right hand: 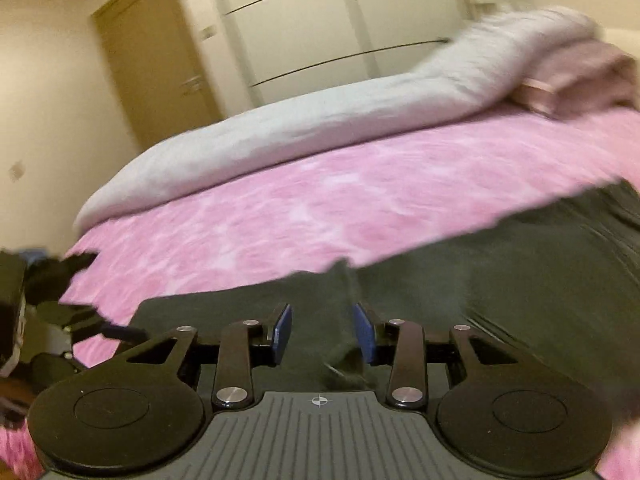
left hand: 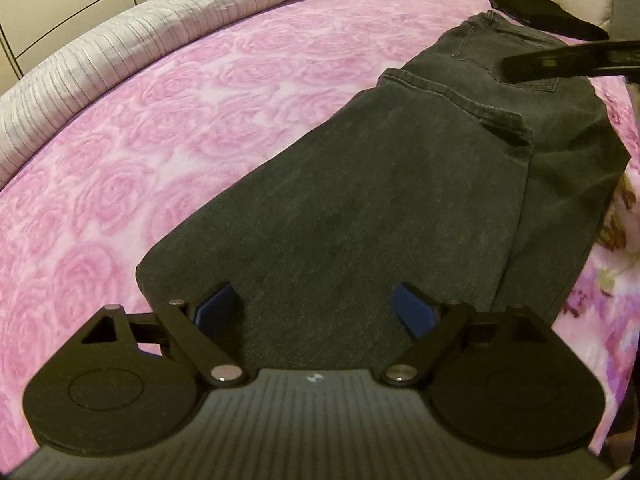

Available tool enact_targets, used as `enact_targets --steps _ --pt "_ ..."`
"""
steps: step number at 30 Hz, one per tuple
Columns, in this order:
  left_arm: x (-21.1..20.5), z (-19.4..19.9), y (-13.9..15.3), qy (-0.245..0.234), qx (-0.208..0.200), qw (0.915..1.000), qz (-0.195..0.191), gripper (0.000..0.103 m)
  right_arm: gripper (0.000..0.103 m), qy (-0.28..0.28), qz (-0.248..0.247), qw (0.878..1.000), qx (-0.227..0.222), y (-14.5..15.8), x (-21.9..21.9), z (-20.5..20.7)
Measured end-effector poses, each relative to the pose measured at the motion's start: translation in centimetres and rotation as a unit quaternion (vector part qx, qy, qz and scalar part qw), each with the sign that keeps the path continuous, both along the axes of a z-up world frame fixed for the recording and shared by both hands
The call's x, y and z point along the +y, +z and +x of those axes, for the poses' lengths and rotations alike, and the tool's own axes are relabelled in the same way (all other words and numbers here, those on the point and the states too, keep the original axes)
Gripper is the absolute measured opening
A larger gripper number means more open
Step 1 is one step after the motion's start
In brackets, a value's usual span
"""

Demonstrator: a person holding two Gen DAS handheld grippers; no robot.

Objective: Fold clothes

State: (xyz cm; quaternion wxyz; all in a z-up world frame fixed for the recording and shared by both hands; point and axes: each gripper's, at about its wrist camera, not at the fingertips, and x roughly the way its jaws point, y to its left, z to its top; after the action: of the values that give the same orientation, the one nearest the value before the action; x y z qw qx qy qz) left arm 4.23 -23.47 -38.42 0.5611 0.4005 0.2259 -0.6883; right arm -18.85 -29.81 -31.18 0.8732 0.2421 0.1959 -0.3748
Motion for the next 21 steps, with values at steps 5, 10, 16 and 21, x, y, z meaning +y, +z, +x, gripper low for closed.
enact_targets --steps 5,10,16,21 --pt "-0.2 1.0 1.6 0.01 0.007 0.9997 -0.019 0.081 0.039 0.052 -0.009 0.996 0.073 -1.7 -4.9 5.3" --pt "-2.3 3.1 -0.4 0.028 0.05 0.9983 0.009 0.086 0.041 0.067 0.014 0.988 0.139 -4.7 -8.9 8.1" --pt "-0.8 4.0 1.5 0.039 0.056 0.9976 -0.005 0.077 0.043 0.087 0.002 0.99 0.111 -1.7 -6.2 5.1" --pt "1.5 4.4 1.2 0.043 0.054 0.9976 0.004 0.078 0.043 0.12 0.006 0.985 0.126 -2.6 -0.7 3.0"
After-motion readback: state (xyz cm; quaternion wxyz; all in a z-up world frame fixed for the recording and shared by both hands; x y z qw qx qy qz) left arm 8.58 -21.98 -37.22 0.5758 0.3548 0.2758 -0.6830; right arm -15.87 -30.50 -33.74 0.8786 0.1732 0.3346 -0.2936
